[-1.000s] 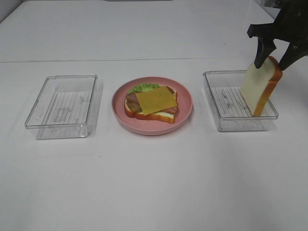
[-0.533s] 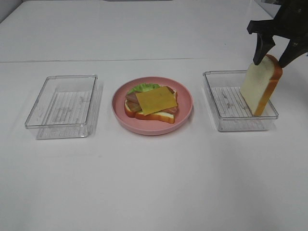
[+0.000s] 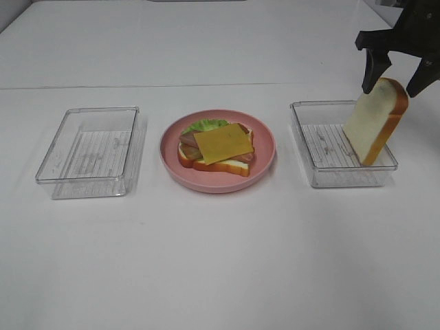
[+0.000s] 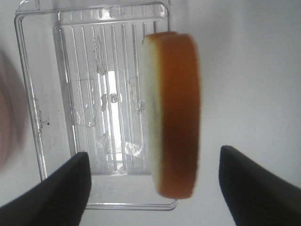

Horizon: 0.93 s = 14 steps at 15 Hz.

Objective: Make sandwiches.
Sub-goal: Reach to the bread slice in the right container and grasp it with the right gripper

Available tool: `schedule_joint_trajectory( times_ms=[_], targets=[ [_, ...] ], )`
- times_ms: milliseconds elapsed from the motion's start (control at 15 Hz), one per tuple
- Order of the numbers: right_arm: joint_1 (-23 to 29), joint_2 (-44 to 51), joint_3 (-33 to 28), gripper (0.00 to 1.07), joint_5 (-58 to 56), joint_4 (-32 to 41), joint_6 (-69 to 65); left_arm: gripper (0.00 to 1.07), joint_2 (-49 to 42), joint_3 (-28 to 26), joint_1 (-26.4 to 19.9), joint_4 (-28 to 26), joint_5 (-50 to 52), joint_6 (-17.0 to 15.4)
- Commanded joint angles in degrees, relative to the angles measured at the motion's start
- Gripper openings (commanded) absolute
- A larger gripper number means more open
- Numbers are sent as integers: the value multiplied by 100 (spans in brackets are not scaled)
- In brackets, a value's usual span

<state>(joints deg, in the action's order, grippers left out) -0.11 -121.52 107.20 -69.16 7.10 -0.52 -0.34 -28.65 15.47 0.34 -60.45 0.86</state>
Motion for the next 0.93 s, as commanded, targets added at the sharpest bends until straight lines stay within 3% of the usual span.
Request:
schedule_joint_trajectory(
  times_ms=[67, 333, 667, 933],
  targets=[
    [0, 132, 0, 72, 57, -29, -57, 80, -132, 11, -11, -34, 57, 0],
    [0, 229, 0, 72, 149, 0, 0, 80, -132, 11, -11, -34, 57, 0],
    [23, -109, -17, 72, 195, 877, 315, 80, -132, 11, -11, -34, 57, 0],
    [372, -126, -17, 75, 143, 974, 607, 80, -132, 11, -11, -34, 57, 0]
  ],
)
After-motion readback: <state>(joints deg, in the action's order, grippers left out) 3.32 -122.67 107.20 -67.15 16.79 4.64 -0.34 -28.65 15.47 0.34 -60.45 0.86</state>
